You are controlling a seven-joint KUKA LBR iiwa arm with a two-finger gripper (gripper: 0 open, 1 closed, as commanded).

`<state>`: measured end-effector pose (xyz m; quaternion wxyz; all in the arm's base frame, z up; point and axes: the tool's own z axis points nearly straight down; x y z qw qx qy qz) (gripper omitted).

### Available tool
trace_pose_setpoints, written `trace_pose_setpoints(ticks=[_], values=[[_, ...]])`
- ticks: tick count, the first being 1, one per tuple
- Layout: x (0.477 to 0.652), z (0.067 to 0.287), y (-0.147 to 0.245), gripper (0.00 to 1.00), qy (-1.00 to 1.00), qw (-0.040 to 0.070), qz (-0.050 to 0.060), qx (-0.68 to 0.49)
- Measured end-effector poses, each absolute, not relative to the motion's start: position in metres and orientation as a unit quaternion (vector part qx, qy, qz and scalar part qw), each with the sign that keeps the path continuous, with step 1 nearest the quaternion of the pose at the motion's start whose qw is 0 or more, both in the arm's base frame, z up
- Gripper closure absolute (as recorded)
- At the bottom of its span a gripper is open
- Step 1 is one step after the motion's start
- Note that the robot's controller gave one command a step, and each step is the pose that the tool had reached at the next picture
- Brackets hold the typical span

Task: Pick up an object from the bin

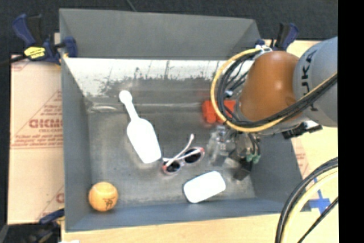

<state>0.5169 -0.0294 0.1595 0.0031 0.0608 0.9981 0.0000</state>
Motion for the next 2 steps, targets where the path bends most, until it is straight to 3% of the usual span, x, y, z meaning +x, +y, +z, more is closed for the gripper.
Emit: trace_pose_setpoints(ticks=[1, 2], values=[[0.5169, 0.1595, -0.0296, 0.00, 0.998, 0.003, 0.000, 0.060], [0.5169, 0.1595, -0.0297, 0.00, 0.998, 0.003, 0.000, 0.060]])
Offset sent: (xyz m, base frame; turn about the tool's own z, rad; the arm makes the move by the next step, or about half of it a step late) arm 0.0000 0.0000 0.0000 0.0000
